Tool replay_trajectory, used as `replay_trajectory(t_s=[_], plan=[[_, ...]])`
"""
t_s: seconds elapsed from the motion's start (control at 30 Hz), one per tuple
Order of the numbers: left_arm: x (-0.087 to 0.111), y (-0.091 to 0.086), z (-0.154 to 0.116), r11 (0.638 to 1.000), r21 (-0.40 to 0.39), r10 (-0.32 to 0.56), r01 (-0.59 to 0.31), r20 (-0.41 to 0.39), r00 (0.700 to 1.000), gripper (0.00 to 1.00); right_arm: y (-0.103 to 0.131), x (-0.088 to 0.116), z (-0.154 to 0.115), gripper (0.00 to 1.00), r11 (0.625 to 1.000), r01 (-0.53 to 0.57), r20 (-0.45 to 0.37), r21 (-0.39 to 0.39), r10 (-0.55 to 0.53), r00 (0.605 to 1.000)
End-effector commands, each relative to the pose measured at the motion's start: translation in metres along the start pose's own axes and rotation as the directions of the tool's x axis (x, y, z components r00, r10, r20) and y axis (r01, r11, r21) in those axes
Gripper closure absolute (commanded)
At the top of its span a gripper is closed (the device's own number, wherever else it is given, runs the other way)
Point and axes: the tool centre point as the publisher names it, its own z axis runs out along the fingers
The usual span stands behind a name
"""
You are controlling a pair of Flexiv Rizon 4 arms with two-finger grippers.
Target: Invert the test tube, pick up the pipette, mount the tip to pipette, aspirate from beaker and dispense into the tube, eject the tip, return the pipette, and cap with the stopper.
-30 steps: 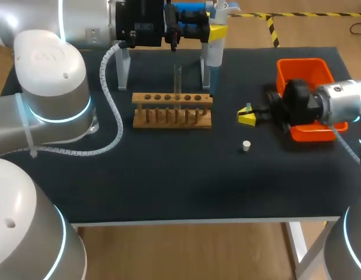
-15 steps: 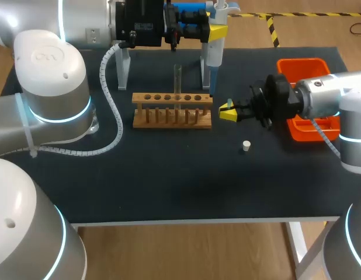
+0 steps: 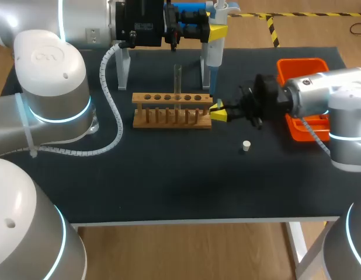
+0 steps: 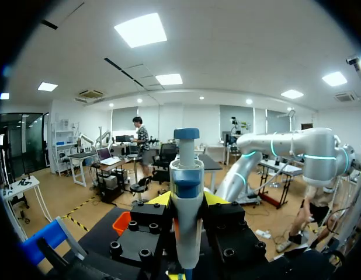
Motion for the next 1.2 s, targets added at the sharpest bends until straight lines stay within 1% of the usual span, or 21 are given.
replay_trajectory(t_s=[0.03,0.37,0.73,1.2], plan=[[0.0,-0.001,0.0,1.0,-0.002,-0.001,0.001,0.0,1.0,1.0,0.0,-0.002,0.005,1.0,1.0,-0.001,-0.005,0.002,0.001,1.0],[0.0,-0.001,0.0,1.0,-0.002,-0.001,0.001,0.0,1.0,1.0,0.001,0.004,0.012,1.0,1.0,-0.003,-0.015,0.016,0.003,1.0],[0.0,-0.001,0.0,1.0,-0.002,-0.001,0.001,0.0,1.0,1.0,0.008,0.007,0.02,1.0,1.0,0.0,-0.024,0.013,0.0,1.0],[0.0,-0.001,0.0,1.0,-0.002,-0.001,0.001,0.0,1.0,1.0,0.013,0.013,0.019,1.0,1.0,0.004,-0.027,0.005,-0.004,1.0]])
